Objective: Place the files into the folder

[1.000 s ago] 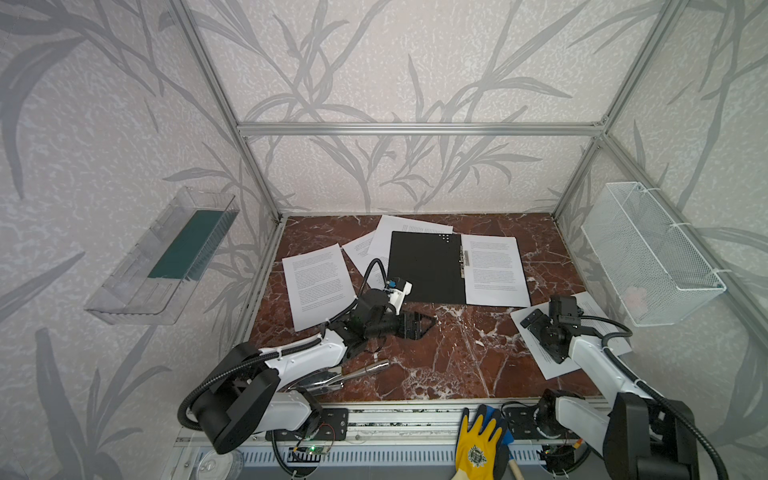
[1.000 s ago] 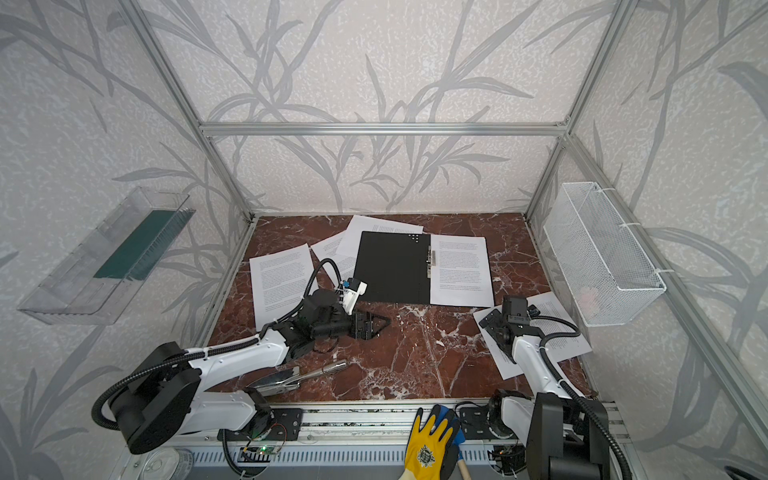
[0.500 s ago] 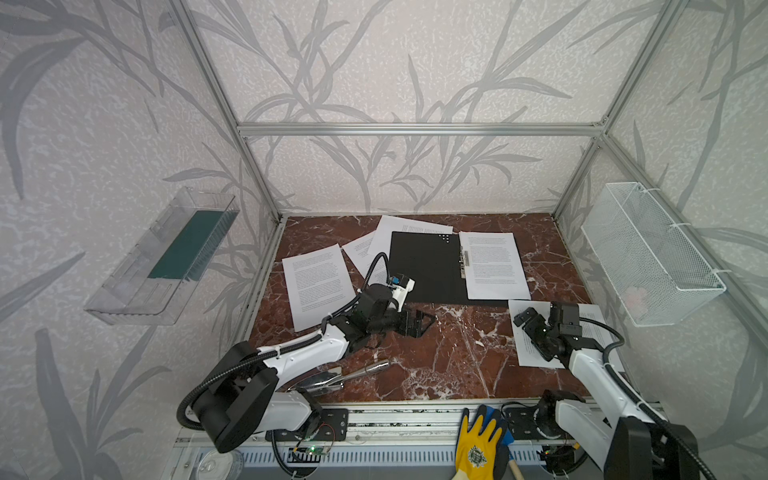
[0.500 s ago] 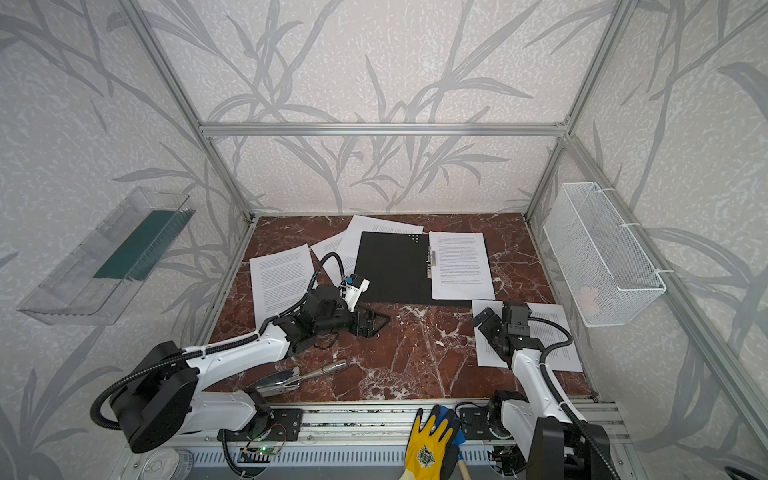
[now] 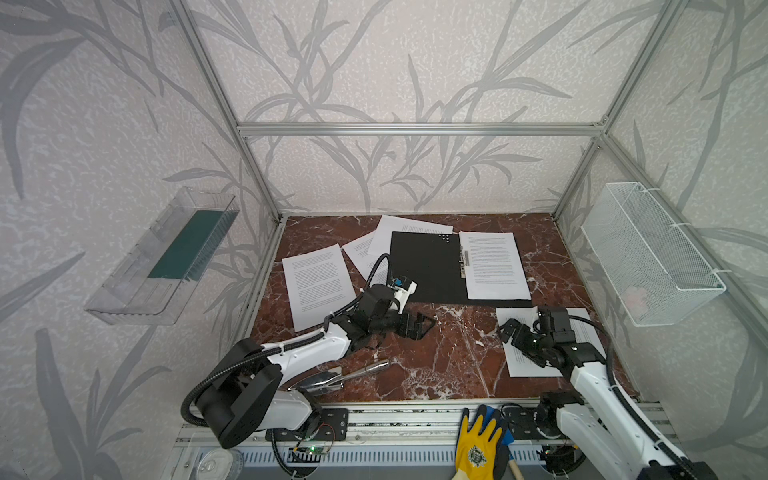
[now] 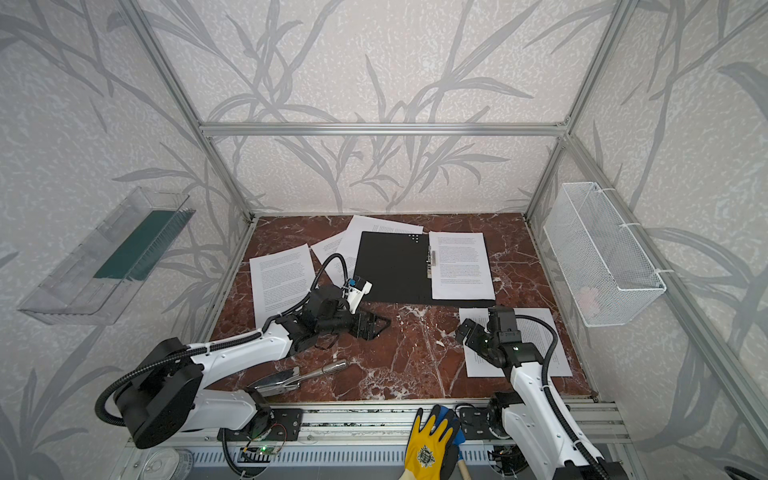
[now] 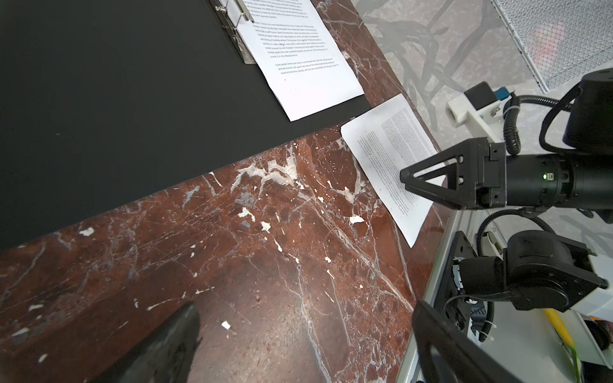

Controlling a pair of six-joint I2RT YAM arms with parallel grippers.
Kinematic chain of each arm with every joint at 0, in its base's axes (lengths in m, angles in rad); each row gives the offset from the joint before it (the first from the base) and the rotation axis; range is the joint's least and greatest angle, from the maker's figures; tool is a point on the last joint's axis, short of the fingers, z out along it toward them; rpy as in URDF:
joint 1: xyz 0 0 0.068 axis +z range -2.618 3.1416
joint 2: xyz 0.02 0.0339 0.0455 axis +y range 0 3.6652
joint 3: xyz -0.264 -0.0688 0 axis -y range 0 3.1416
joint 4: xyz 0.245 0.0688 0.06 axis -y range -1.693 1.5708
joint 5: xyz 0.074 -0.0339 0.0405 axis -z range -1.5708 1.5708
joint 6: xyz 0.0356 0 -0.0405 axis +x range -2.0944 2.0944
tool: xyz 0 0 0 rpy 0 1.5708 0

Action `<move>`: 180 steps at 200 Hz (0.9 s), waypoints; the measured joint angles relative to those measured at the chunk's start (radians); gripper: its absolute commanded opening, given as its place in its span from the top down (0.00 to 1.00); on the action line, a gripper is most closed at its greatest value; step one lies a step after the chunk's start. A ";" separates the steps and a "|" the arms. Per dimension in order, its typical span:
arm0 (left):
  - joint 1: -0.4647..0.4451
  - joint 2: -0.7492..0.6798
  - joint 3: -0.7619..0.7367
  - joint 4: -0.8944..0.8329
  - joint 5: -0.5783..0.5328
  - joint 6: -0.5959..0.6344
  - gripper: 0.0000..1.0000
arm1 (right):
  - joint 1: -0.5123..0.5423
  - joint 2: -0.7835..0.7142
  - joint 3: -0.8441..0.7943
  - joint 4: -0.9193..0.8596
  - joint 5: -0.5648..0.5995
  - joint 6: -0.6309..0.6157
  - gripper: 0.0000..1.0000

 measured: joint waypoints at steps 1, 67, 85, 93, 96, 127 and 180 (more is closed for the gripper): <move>0.000 0.000 0.000 0.000 0.000 0.000 0.01 | -0.001 0.000 0.000 0.000 0.002 -0.001 0.01; 0.000 0.047 0.000 0.074 0.077 -0.054 0.01 | -0.155 0.203 0.009 0.122 0.112 0.093 0.01; 0.000 0.051 0.000 0.073 0.085 -0.060 0.01 | -0.175 0.228 0.008 0.185 0.093 0.104 0.01; 0.000 0.051 0.000 0.074 0.085 -0.060 0.01 | -0.175 0.240 0.007 0.209 0.078 0.104 0.01; 0.000 0.051 0.000 0.073 0.085 -0.061 0.01 | -0.175 0.248 0.007 0.221 0.069 0.103 0.01; 0.000 0.051 0.000 0.072 0.090 -0.072 0.01 | -0.142 0.340 0.043 0.290 -0.008 0.085 0.01; 0.000 0.079 0.031 0.028 0.099 -0.087 0.01 | 0.116 0.376 0.032 0.406 -0.054 0.182 0.01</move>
